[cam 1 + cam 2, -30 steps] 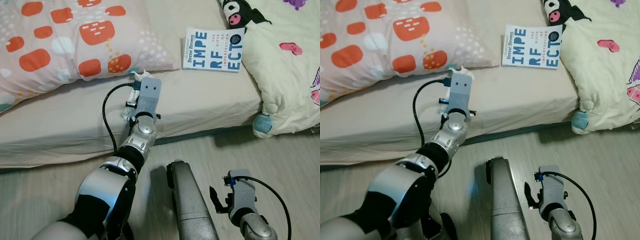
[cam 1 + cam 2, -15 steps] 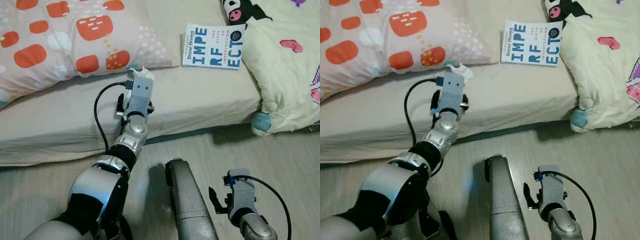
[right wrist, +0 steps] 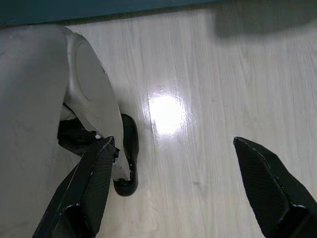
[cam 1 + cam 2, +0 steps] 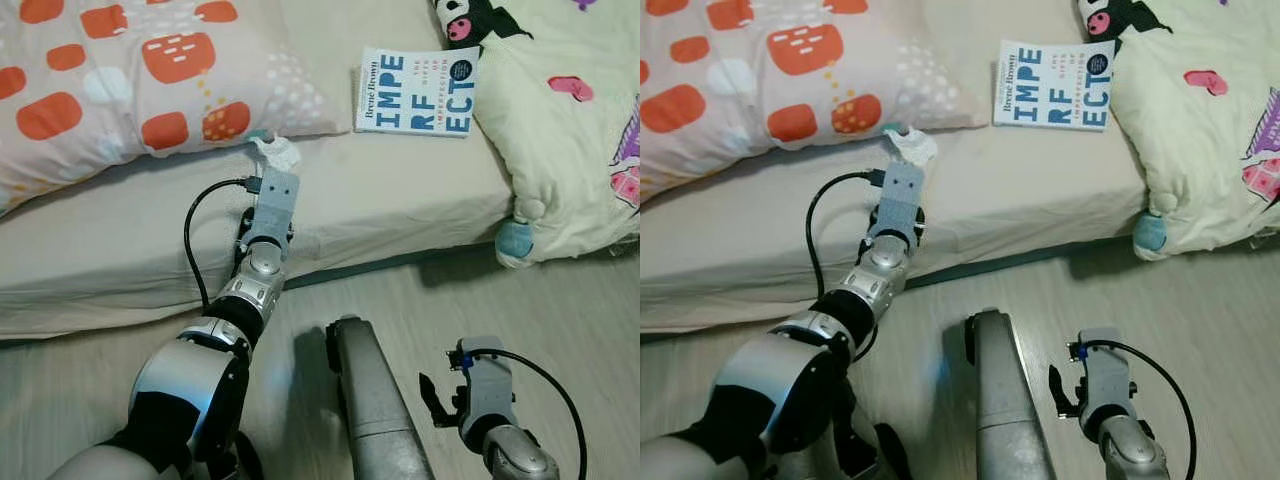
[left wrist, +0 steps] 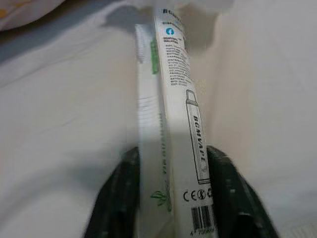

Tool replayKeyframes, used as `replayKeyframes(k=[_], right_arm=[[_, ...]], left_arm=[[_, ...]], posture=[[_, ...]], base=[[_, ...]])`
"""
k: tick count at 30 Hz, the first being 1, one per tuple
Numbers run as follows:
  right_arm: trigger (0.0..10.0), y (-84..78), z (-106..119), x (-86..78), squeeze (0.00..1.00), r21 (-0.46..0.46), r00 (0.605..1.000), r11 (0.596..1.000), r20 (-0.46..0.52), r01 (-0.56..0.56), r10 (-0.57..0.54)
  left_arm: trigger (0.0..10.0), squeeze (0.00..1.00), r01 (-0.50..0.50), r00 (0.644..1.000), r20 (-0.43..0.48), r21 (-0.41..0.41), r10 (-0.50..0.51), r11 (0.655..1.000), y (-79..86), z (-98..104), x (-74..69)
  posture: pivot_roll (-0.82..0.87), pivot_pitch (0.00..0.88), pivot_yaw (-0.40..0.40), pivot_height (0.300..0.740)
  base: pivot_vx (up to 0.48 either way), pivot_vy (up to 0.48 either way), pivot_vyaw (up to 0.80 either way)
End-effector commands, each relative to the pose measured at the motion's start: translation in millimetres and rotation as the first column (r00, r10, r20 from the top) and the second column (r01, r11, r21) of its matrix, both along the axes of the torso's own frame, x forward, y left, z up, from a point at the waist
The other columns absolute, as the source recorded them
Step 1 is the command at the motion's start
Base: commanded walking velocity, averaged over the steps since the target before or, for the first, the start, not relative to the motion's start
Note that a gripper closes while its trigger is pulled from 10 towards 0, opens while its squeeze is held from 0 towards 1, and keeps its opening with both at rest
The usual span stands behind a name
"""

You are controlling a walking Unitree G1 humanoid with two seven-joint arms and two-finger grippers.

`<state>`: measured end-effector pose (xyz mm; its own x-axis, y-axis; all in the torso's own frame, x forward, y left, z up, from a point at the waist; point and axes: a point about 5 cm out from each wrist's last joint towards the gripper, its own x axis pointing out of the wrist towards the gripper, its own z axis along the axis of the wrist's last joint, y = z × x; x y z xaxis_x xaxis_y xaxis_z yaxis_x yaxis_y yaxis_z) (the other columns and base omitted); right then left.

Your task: Clean up the room

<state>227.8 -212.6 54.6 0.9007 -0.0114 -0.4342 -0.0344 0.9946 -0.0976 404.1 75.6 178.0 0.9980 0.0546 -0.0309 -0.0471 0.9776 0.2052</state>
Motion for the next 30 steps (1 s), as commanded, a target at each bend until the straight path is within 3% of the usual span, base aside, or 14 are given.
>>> replayKeyframes(k=[1, 11, 14, 15, 18, 20, 21, 22, 23, 24, 26, 28, 29, 30], right_arm=[[10.0, -5.0, -8, -10.0, 0.00, 0.002, 0.999, 1.000, -0.047, 0.020, -0.020], [10.0, -1.8, -6, 2.0, 0.00, 0.016, 1.000, 1.000, -0.022, 0.018, -0.018], [10.0, 4.2, 1, 16.5, 0.00, 0.054, 1.000, 0.999, 0.028, 0.004, -0.006], [10.0, 4.2, 1, 16.5, 0.00, 0.054, 1.000, 0.999, 0.028, 0.004, -0.006], [10.0, 7.1, 6, 24.3, 0.00, 0.076, 0.998, 0.997, 0.060, -0.008, 0.003], [10.0, 10.5, 16, 40.6, 0.00, 0.089, 0.992, 0.996, 0.126, -0.025, 0.013], [10.0, 10.5, 16, 40.6, 0.00, 0.089, 0.992, 0.996, 0.126, -0.025, 0.013], [10.0, 11.8, 22, 49.7, 0.00, 0.092, 0.987, 0.995, 0.161, -0.029, 0.013], [10.0, 14.7, 32, 61.4, 0.00, 0.116, 0.979, 0.993, 0.205, -0.035, 0.011], [10.0, 14.7, 32, 61.4, 0.00, 0.116, 0.979, 0.993, 0.205, -0.035, 0.011], [10.0, 21.2, 46, 79.5, 0.00, 0.142, 0.963, 0.988, 0.268, -0.058, 0.018], [10.0, 21.2, 46, 79.5, 0.00, 0.142, 0.963, 0.988, 0.268, -0.058, 0.018], [10.0, 28.2, 59, 93.1, 0.00, 0.144, 0.949, 0.986, 0.314, -0.089, 0.039], [10.0, 28.2, 59, 93.1, 0.00, 0.144, 0.949, 0.986, 0.314, -0.089, 0.039]], left_arm=[[0.0, 0.00, -0.013, 0.995, -0.102, 0.007, 0.014, 1.000, 5.8, -26, -6.5], [0.0, 0.00, -0.036, 0.994, -0.104, 0.005, 0.036, 0.999, 14.7, -29, -6.9], [0.0, 0.00, -0.123, 0.991, -0.054, -0.018, 0.121, 0.992, 42.5, -19, -1.7], [0.0, 0.00, -0.123, 0.991, -0.054, -0.018, 0.121, 0.992, 42.5, -19, -1.7], [0.0, 0.00, -0.179, 0.984, -0.008, -0.007, 0.179, 0.984, 63.2, -10, 1.1], [0.0, 0.00, -0.297, 0.953, 0.082, 0.045, 0.293, 0.954, 111.3, 5, 1.1], [0.0, 0.00, -0.297, 0.953, 0.082, 0.045, 0.293, 0.954, 111.3, 5, 1.1], [0.0, 0.00, -0.343, 0.935, 0.125, 0.074, 0.332, 0.936, 133.8, 10, -2.3], [0.0, 0.00, -0.376, 0.923, 0.138, 0.108, 0.360, 0.920, 156.0, 6, -9.1], [0.0, 0.00, -0.376, 0.923, 0.138, 0.108, 0.360, 0.920, 156.0, 6, -9.1], [0.0, 0.00, -0.402, 0.914, 0.134, 0.166, 0.383, 0.901, 183.7, -8, -22.7], [0.0, 0.00, -0.402, 0.914, 0.134, 0.166, 0.383, 0.901, 183.7, -8, -22.7], [0.0, 0.00, -0.423, 0.906, 0.114, 0.207, 0.408, 0.882, 202.9, -24, -36.7], [0.0, 0.00, -0.423, 0.906, 0.114, 0.207, 0.408, 0.882, 202.9, -24, -36.7]], posture=[[-0.45, 0.589, -0.039, 0.570], [-0.42, 0.540, -0.018, 0.570], [-0.39, 0.495, 0.002, 0.570], [-0.39, 0.495, 0.002, 0.570], [-0.37, 0.471, 0.012, 0.570], [-0.30, 0.419, 0.031, 0.570], [-0.30, 0.419, 0.031, 0.570], [-0.26, 0.403, 0.036, 0.570], [-0.21, 0.374, 0.041, 0.570], [-0.21, 0.374, 0.041, 0.570], [-0.17, 0.354, 0.042, 0.570], [-0.17, 0.354, 0.042, 0.570], [-0.14, 0.335, 0.042, 0.570], [-0.14, 0.335, 0.042, 0.570]], base=[[0.000, 0.000, 0.00], [0.000, 0.000, 0.00], [0.000, 0.000, 0.00], [0.000, 0.000, 0.00], [0.000, 0.000, 0.00], [0.000, 0.000, 0.00], [0.000, 0.000, 0.00], [0.000, 0.000, 0.00], [0.000, 0.000, 0.00], [0.000, 0.000, 0.00], [0.000, 0.000, 0.00], [0.000, 0.000, 0.00], [0.000, 0.000, 0.00], [0.000, 0.000, 0.00]])
